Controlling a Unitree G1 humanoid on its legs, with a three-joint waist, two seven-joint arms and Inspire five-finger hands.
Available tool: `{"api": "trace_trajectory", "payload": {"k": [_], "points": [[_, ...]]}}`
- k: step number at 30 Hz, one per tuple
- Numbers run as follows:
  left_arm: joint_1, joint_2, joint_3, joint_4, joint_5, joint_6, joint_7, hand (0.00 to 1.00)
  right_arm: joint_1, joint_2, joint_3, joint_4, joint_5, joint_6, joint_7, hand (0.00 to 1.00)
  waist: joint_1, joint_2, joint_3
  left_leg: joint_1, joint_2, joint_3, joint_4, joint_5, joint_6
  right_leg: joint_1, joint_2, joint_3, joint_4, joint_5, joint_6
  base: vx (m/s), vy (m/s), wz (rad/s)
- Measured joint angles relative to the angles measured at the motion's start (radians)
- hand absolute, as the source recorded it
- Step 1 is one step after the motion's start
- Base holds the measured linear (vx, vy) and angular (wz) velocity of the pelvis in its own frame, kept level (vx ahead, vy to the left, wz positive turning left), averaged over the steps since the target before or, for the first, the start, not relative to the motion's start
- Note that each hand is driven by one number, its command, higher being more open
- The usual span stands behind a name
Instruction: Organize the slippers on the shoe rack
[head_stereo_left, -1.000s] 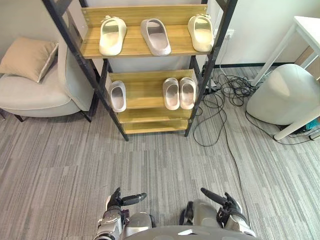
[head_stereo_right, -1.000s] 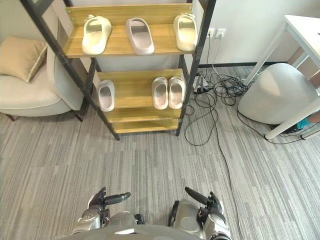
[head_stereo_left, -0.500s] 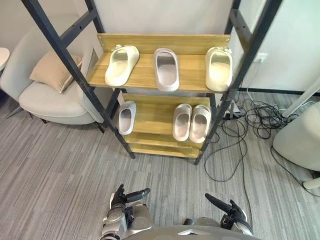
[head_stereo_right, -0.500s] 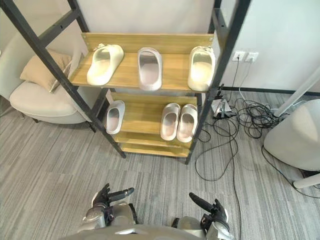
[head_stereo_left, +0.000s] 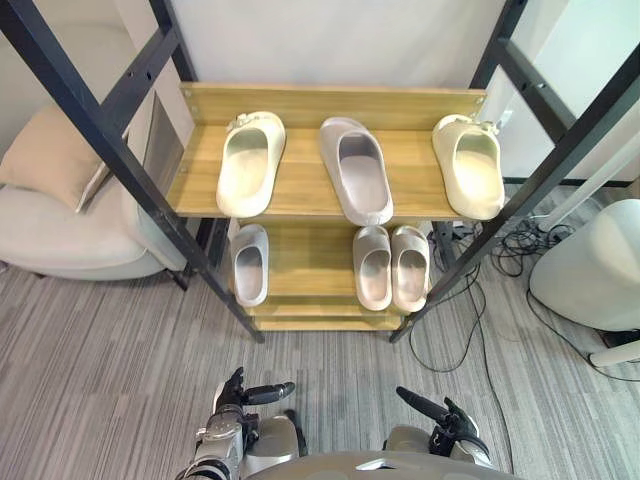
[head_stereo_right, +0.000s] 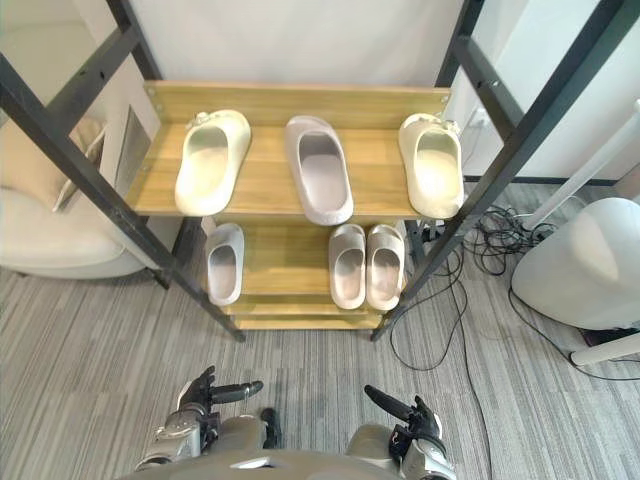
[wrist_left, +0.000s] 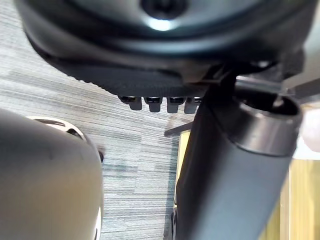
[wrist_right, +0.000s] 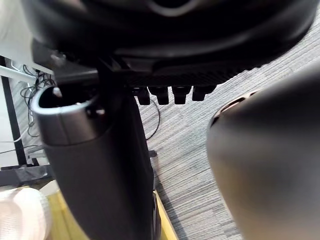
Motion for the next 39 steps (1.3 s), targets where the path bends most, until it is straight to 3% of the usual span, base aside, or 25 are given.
{"api": "trace_trajectory", "payload": {"k": [3,4,6,9,11,16,21,27,31,35,39], "points": [[0.008,0.001,-0.004,0.0,-0.001,-0.001,0.0,1.0,-0.006,-0.002,0.02,-0.001,0.001,-0.004,0.0,1.0,-0.016,0.002,-0.002,0.018,0.002,-0.036,-0.02,0.012,-0.017,-0.034,0.081,0.004,-0.131,-0.038,-0.017,0.09,-0.093,0.38],[0.01,0.005,-0.001,0.0,0.0,-0.001,-0.003,1.0,-0.002,0.004,0.027,0.002,-0.004,-0.005,0.0,1.0,-0.016,-0.019,-0.013,0.016,-0.021,-0.053,-0.022,0.015,-0.03,-0.034,0.103,0.025,-0.266,0.02,-0.036,0.09,-0.126,0.47],[0.01,-0.026,0.027,0.017,0.02,-0.002,-0.004,1.0,-0.003,-0.002,0.006,0.013,-0.005,-0.003,0.002,1.0,-0.017,0.016,-0.032,0.031,-0.012,-0.074,-0.074,0.039,-0.048,-0.021,0.117,0.001,-0.295,0.015,-0.041,0.14,-0.117,0.3],[0.02,-0.056,0.064,0.023,0.028,0.0,-0.003,1.0,0.001,-0.016,-0.015,0.013,-0.016,0.0,-0.001,1.0,-0.018,0.046,-0.045,0.046,0.003,-0.094,-0.126,0.06,-0.066,0.01,0.142,-0.029,-0.349,0.024,-0.051,0.16,-0.123,0.18],[0.027,-0.063,0.085,0.022,0.037,-0.001,-0.005,1.0,0.01,-0.006,-0.014,0.013,-0.02,0.002,-0.004,1.0,-0.015,0.044,-0.049,0.103,0.038,-0.105,-0.179,0.069,-0.083,0.101,0.195,-0.057,-0.457,0.056,-0.062,0.15,-0.129,0.16],[0.03,-0.055,0.083,0.024,0.04,0.0,-0.023,1.0,0.019,0.006,-0.013,0.013,-0.021,0.002,-0.003,1.0,-0.013,0.03,-0.063,0.118,0.043,-0.106,-0.209,0.073,-0.089,0.141,0.214,-0.06,-0.538,0.086,-0.061,0.08,-0.01,0.02],[0.028,-0.047,0.062,0.028,0.048,-0.001,-0.023,1.0,0.022,-0.003,0.018,0.013,-0.043,-0.001,0.001,1.0,-0.013,0.022,-0.065,0.124,0.018,-0.132,-0.209,0.071,-0.077,0.187,0.205,-0.068,-0.612,0.121,-0.046,0.01,0.065,0.09],[0.02,-0.034,0.0,0.026,0.077,-0.004,-0.024,1.0,-0.011,-0.033,0.254,0.008,-0.157,-0.004,0.04,1.0,-0.002,0.017,-0.066,0.113,-0.017,-0.157,-0.209,0.076,-0.054,0.198,0.178,-0.085,-0.647,0.148,-0.028,-0.07,0.062,0.1],[0.017,-0.029,-0.025,0.016,0.079,-0.006,-0.023,1.0,-0.032,-0.061,0.53,-0.062,-0.258,-0.001,0.082,1.0,0.012,0.014,-0.065,0.097,-0.027,-0.184,-0.211,0.089,-0.039,0.192,0.17,-0.105,-0.647,0.152,-0.027,-0.07,0.006,0.16],[0.016,-0.031,-0.027,-0.002,0.084,-0.006,-0.023,1.0,-0.077,-0.053,0.777,-0.14,-0.269,0.001,0.141,1.0,0.035,0.011,-0.063,0.087,-0.028,-0.199,-0.229,0.108,-0.037,0.182,0.174,-0.113,-0.653,0.16,-0.033,-0.04,-0.02,0.1],[0.013,-0.029,-0.026,-0.011,0.098,-0.008,-0.02,1.0,-0.118,-0.031,0.944,-0.253,-0.274,-0.001,0.216,1.0,0.048,0.004,-0.059,0.077,-0.028,-0.208,-0.229,0.112,-0.036,0.183,0.178,-0.119,-0.669,0.171,-0.039,-0.01,-0.01,0.06]]}}
